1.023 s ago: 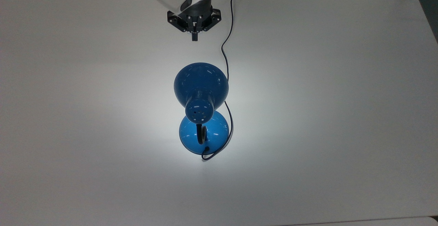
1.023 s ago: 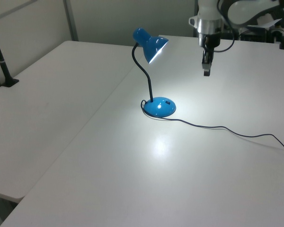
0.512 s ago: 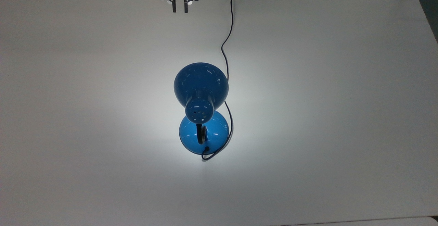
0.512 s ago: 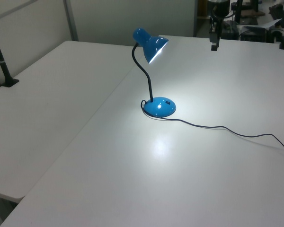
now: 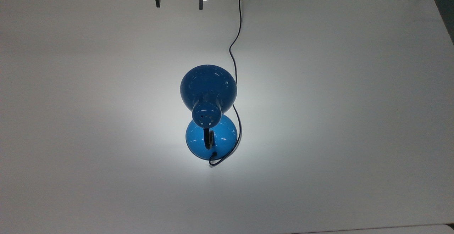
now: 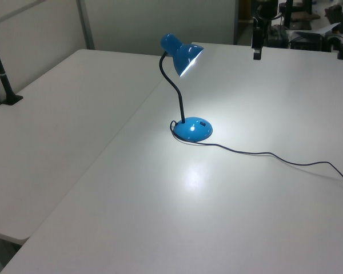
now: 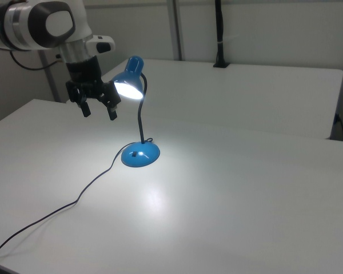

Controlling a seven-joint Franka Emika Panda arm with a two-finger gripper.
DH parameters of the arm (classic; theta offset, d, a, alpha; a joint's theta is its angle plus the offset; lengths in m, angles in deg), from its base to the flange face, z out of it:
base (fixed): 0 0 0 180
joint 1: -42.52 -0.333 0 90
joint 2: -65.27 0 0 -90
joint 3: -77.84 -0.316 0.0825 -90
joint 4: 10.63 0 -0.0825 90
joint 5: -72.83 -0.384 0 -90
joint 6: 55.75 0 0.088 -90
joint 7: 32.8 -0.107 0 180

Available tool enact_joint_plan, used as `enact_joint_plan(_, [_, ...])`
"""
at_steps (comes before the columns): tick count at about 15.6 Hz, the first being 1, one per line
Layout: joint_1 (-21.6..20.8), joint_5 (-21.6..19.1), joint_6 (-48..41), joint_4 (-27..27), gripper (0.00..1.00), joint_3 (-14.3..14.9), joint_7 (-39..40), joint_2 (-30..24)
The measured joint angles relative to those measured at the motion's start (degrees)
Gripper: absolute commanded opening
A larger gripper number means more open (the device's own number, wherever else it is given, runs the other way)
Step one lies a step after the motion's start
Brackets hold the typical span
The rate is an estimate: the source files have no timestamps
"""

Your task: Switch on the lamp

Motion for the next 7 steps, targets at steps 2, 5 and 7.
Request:
enact_joint_plan(2, [0.8,0.0,0.0,0.3,1.0,0.1,0.0,0.0])
enact_joint_plan(5, [1.2,0.0,0.0,1.1,1.0,0.1,0.0,0.0])
enact_joint_plan(7, [1.1,0.0,0.0,1.3,1.0,0.1,0.0,0.0])
